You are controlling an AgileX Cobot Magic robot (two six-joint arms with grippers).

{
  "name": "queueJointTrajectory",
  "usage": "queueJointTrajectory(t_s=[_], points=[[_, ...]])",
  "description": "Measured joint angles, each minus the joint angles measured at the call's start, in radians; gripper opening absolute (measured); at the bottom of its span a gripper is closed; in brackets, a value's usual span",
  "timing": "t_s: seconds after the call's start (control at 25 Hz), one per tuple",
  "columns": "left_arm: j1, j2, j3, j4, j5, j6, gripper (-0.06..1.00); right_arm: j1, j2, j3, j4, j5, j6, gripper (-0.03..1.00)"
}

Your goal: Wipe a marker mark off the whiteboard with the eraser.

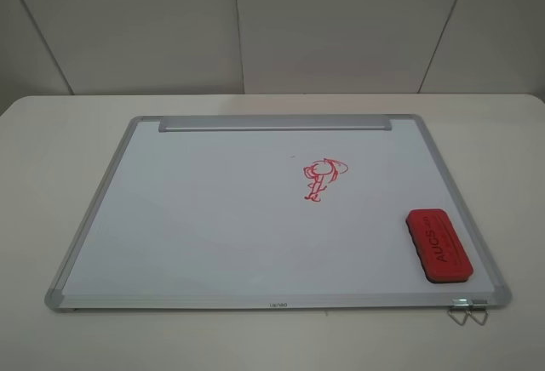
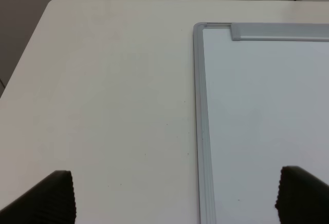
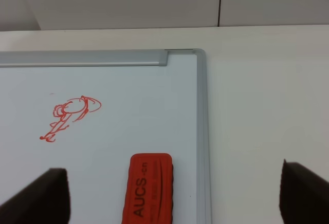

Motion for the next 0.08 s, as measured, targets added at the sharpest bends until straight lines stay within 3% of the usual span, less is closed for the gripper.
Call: queueJointTrajectory(t_s=[0.08], points=[[0.000,0.000,0.000,0.000,0.000,0.000,0.78,0.000,0.000,0.000,0.000,0.000,0.000,0.72]])
